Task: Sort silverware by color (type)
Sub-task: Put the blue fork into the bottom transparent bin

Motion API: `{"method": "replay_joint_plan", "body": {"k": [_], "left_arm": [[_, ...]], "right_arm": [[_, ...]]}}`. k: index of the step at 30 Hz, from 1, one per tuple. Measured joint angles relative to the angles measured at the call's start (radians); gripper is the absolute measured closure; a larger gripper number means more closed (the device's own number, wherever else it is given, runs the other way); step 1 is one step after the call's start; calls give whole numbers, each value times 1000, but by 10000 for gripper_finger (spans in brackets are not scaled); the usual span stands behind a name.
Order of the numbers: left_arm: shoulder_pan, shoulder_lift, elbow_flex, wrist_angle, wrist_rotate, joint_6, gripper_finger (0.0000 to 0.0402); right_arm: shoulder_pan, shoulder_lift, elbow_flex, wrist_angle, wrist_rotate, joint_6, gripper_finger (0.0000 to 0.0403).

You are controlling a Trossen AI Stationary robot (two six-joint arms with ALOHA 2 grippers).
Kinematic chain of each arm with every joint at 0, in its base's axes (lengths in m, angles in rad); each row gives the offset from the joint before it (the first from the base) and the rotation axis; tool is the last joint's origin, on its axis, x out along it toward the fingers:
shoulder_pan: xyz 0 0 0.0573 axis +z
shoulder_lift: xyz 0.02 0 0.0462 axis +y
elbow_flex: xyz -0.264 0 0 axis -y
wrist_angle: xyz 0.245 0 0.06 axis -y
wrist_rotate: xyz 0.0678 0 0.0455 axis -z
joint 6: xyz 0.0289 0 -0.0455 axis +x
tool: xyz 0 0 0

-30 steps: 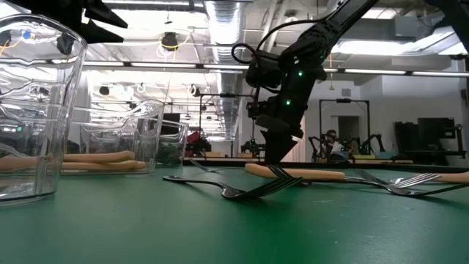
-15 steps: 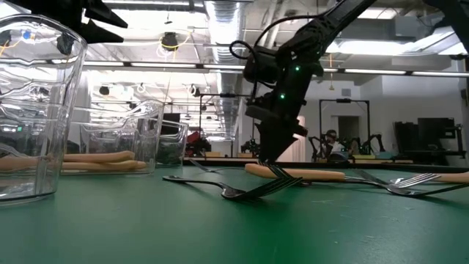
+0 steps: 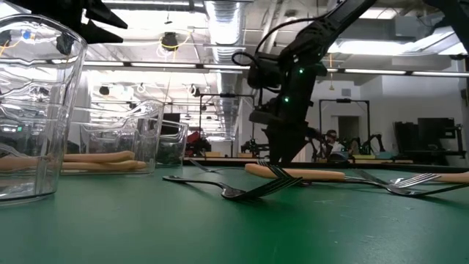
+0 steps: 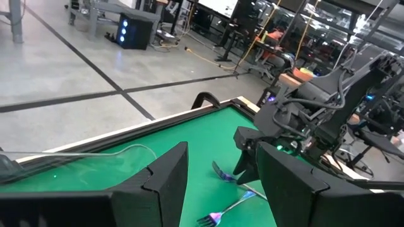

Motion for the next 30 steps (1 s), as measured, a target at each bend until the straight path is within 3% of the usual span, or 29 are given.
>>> {"method": "replay_joint_plan", "body": {"k": [10, 25, 30], "left_arm": [[0, 0, 0, 0, -3, -4, 230], [0, 0, 0, 0, -7, -4, 230], [0, 0, 0, 0, -7, -4, 230]], "right_arm": [[0, -2, -34, 21, 2, 23, 239], [-1, -2, -35, 14, 19, 26, 368], [0, -3, -35, 17, 24, 27, 391]]}}
